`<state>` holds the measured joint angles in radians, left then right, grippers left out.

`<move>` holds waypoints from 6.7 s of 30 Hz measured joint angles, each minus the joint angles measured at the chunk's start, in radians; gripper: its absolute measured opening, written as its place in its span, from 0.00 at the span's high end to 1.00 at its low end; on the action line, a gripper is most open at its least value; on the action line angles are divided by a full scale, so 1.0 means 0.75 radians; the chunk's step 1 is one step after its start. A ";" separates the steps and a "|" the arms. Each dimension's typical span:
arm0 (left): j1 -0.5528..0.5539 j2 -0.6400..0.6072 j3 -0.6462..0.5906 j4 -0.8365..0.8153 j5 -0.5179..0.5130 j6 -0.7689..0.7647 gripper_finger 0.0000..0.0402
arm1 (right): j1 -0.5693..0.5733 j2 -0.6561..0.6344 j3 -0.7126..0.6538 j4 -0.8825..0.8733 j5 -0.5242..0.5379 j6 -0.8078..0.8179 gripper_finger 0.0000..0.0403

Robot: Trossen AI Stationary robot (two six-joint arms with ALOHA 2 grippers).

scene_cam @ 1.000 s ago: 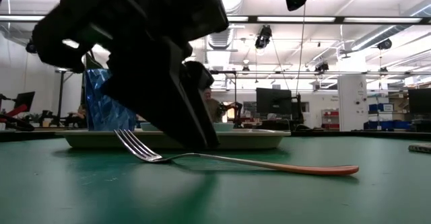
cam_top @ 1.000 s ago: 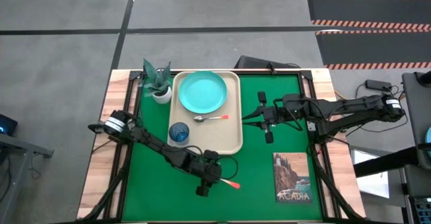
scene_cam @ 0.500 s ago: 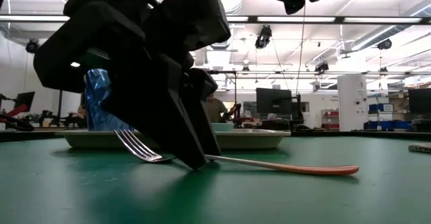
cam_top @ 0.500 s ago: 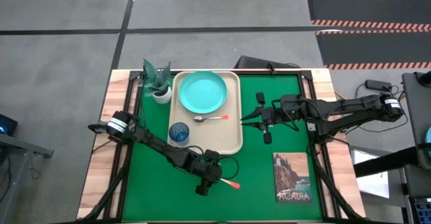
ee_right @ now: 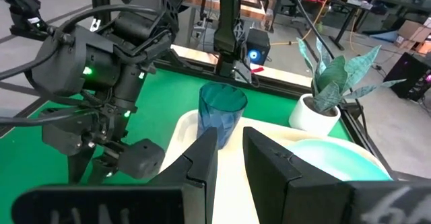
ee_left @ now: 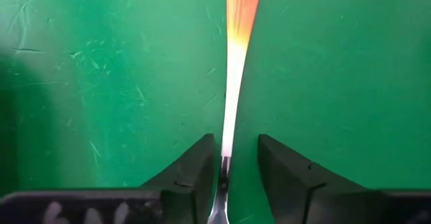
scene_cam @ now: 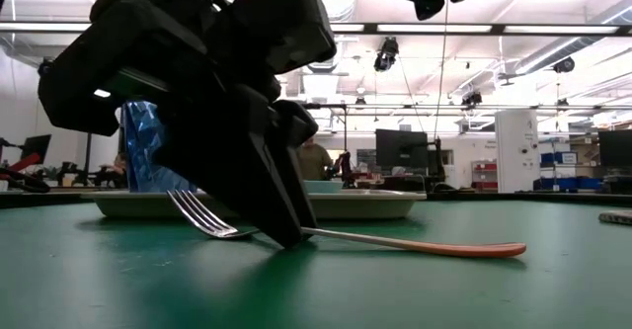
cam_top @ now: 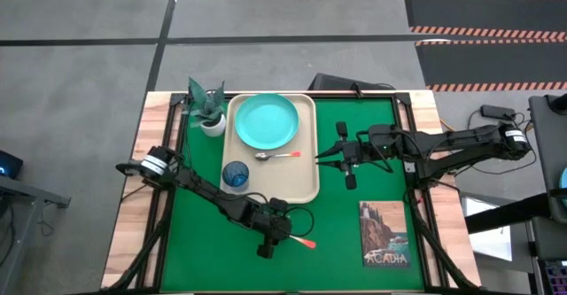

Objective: Pick and place plate/cup/fork/spoon on tray
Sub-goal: Put the orange fork on the serving tray to the left of the orange spoon

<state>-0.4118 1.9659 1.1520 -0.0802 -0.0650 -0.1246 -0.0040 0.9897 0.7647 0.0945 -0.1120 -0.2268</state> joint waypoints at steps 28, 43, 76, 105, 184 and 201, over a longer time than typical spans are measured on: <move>0.026 -0.155 -0.001 0.012 0.001 -0.033 0.98 | 0.000 -0.001 0.000 -0.017 0.001 -0.001 0.84; 0.086 -0.547 0.011 -0.154 -0.059 0.012 0.98 | 0.000 -0.074 0.000 -0.133 -0.001 -0.011 0.84; 0.611 -0.779 -0.086 -0.546 -0.055 0.213 0.98 | 0.000 -0.116 -0.001 -0.240 -0.001 -0.022 0.84; 0.660 -0.701 -0.183 -0.392 -0.058 0.257 0.98 | -0.001 -0.095 -0.001 -0.224 -0.001 -0.026 0.84; 0.684 -0.268 -0.199 -0.197 -0.059 0.279 0.98 | -0.002 -0.059 -0.001 -0.220 0.011 -0.010 0.84; 0.689 -0.273 -0.291 -0.135 -0.060 0.247 0.98 | -0.002 -0.059 -0.001 -0.220 0.011 -0.011 0.84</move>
<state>0.1052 1.7611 0.9340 -0.1814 -0.1102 0.0609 -0.0051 0.9455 0.7643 -0.0708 -0.1040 -0.2352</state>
